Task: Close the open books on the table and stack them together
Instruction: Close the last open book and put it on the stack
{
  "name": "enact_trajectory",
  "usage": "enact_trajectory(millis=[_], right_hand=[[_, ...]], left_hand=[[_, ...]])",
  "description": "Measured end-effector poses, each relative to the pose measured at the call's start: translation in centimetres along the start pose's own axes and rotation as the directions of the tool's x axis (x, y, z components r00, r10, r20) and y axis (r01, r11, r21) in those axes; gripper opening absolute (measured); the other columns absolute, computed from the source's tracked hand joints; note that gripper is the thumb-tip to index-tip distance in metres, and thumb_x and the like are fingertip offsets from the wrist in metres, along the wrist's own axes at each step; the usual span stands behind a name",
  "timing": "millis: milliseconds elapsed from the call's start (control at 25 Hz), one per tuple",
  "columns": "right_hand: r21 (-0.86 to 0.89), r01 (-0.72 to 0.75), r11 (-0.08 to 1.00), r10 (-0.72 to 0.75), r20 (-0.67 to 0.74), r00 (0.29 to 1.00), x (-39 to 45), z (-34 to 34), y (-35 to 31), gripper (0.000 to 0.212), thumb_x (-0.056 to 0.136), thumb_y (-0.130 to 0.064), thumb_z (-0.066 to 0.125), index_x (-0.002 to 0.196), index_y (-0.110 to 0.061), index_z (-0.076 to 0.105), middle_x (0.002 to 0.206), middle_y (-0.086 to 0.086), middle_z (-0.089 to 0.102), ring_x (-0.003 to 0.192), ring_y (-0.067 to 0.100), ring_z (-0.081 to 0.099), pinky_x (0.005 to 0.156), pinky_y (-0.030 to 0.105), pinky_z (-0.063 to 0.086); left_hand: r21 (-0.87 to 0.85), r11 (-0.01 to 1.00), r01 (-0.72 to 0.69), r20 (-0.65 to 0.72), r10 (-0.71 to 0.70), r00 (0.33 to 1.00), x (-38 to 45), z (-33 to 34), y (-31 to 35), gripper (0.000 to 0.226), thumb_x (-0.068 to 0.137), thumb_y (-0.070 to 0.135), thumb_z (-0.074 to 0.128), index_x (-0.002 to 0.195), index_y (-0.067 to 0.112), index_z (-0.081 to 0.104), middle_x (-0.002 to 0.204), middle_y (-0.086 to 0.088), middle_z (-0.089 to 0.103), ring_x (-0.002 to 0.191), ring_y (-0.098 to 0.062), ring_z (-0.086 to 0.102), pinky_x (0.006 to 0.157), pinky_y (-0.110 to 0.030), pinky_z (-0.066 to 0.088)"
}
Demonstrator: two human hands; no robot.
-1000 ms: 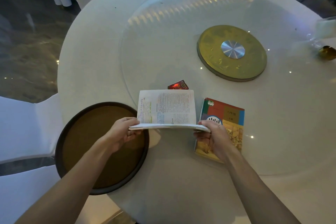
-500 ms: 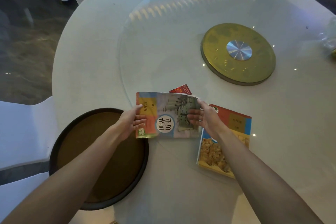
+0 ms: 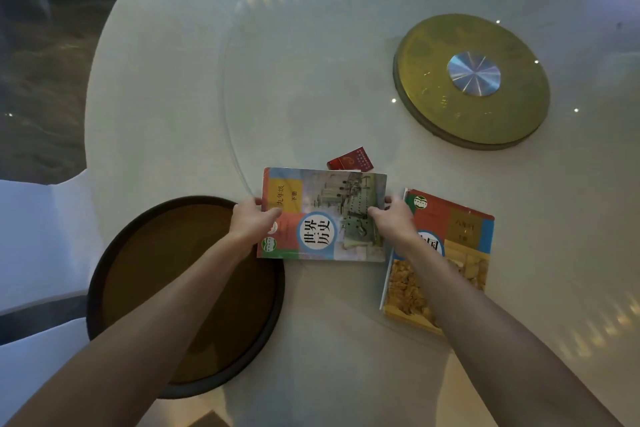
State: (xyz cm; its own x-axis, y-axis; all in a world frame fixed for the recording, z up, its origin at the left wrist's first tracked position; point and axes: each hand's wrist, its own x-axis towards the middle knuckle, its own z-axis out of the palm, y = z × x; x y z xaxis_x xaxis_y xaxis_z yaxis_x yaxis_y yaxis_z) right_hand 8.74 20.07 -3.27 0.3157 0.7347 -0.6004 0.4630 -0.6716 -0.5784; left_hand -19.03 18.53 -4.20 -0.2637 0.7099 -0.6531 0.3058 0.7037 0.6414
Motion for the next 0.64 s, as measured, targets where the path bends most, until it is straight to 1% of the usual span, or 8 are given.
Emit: enact_trajectory(millis=[120, 240, 320, 400, 440, 520, 560, 640], right_hand=[[0.108, -0.072, 0.992, 0.069, 0.025, 0.997, -0.4, -0.1, 0.1, 0.029, 0.095, -0.021, 0.066, 0.119, -0.011, 0.054, 0.115, 0.013, 0.069, 0.096, 0.026, 0.069, 0.074, 0.040, 0.059], [0.108, -0.095, 0.990, 0.085, 0.091, 0.992, -1.1, -0.8, 0.5, 0.028, 0.097, -0.018, 0.063, 0.122, -0.006, 0.063, 0.111, 0.011, 0.071, 0.097, 0.028, 0.071, 0.078, 0.043, 0.061], [0.119, -0.096, 0.988, 0.074, 0.178, 0.981, -2.0, -1.3, 1.0, 0.020, 0.098, -0.017, 0.062, 0.113, -0.009, 0.071, 0.103, 0.010, 0.076, 0.080, 0.021, 0.071, 0.062, 0.033, 0.055], [0.138, -0.099, 0.986, 0.066, 0.224, 0.972, -3.2, -1.9, 1.7, 0.016, 0.097, -0.016, 0.062, 0.107, -0.010, 0.073, 0.090, 0.007, 0.074, 0.057, 0.013, 0.059, 0.048, 0.026, 0.042], [0.160, -0.100, 0.982, 0.063, 0.224, 0.973, -3.7, -2.3, 2.2, 0.015, 0.096, -0.017, 0.062, 0.103, -0.010, 0.073, 0.080, 0.004, 0.070, 0.053, 0.012, 0.051, 0.046, 0.025, 0.036], [0.202, -0.069, 0.977, 0.031, 0.184, 0.982, -4.6, -3.5, 2.9, 0.013, 0.093, -0.021, 0.066, 0.092, -0.012, 0.076, 0.064, -0.003, 0.063, 0.053, 0.012, 0.047, 0.047, 0.025, 0.035], [0.220, -0.031, 0.975, -0.004, 0.157, 0.988, -5.1, -4.4, 3.2, 0.015, 0.092, -0.024, 0.068, 0.087, -0.014, 0.077, 0.062, -0.006, 0.067, 0.054, 0.011, 0.054, 0.047, 0.022, 0.039], [0.284, 0.042, 0.958, -0.078, 0.114, 0.990, -6.2, -5.9, 4.0, 0.013, 0.093, -0.022, 0.068, 0.092, -0.015, 0.079, 0.083, -0.005, 0.080, 0.070, 0.012, 0.070, 0.053, 0.021, 0.052]], left_hand=[[-0.020, 0.998, 0.063, -0.016, -0.063, 0.998, 0.4, 0.0, 0.4, 0.034, 0.086, 0.024, 0.074, 0.112, 0.007, 0.061, 0.110, -0.011, 0.072, 0.094, -0.028, 0.074, 0.080, -0.046, 0.062], [0.024, 0.996, 0.087, 0.043, -0.088, 0.995, 0.0, -0.6, 0.0, 0.025, 0.089, 0.025, 0.074, 0.106, 0.008, 0.071, 0.102, -0.011, 0.077, 0.085, -0.023, 0.074, 0.071, -0.037, 0.060], [0.025, 0.996, 0.086, 0.066, -0.088, 0.994, -0.8, -0.8, -0.4, 0.027, 0.090, 0.029, 0.073, 0.106, 0.007, 0.073, 0.098, -0.010, 0.077, 0.084, -0.024, 0.075, 0.073, -0.038, 0.061], [-0.006, 0.999, 0.048, 0.044, -0.048, 0.998, -1.9, -1.0, -0.6, 0.024, 0.090, 0.032, 0.072, 0.102, 0.010, 0.070, 0.097, -0.010, 0.077, 0.081, -0.023, 0.075, 0.070, -0.039, 0.062], [-0.042, 0.999, 0.025, 0.033, -0.023, 0.999, -2.5, -1.0, -0.6, 0.020, 0.091, 0.031, 0.072, 0.098, 0.013, 0.068, 0.097, -0.010, 0.077, 0.079, -0.022, 0.075, 0.066, -0.037, 0.061], [-0.134, 0.991, -0.017, 0.044, 0.023, 0.999, -3.9, -1.0, 0.0, 0.012, 0.092, 0.029, 0.070, 0.095, 0.018, 0.064, 0.097, -0.009, 0.077, 0.074, -0.022, 0.077, 0.063, -0.036, 0.061], [-0.171, 0.984, -0.045, 0.067, 0.057, 0.996, -4.5, -0.8, 0.6, 0.012, 0.092, 0.029, 0.069, 0.096, 0.019, 0.063, 0.097, -0.009, 0.078, 0.074, -0.022, 0.078, 0.063, -0.037, 0.062], [-0.223, 0.967, -0.123, 0.112, 0.151, 0.982, -5.7, -0.3, 2.3, 0.014, 0.094, 0.031, 0.068, 0.098, 0.019, 0.061, 0.099, -0.009, 0.078, 0.075, -0.020, 0.078, 0.062, -0.036, 0.062]])
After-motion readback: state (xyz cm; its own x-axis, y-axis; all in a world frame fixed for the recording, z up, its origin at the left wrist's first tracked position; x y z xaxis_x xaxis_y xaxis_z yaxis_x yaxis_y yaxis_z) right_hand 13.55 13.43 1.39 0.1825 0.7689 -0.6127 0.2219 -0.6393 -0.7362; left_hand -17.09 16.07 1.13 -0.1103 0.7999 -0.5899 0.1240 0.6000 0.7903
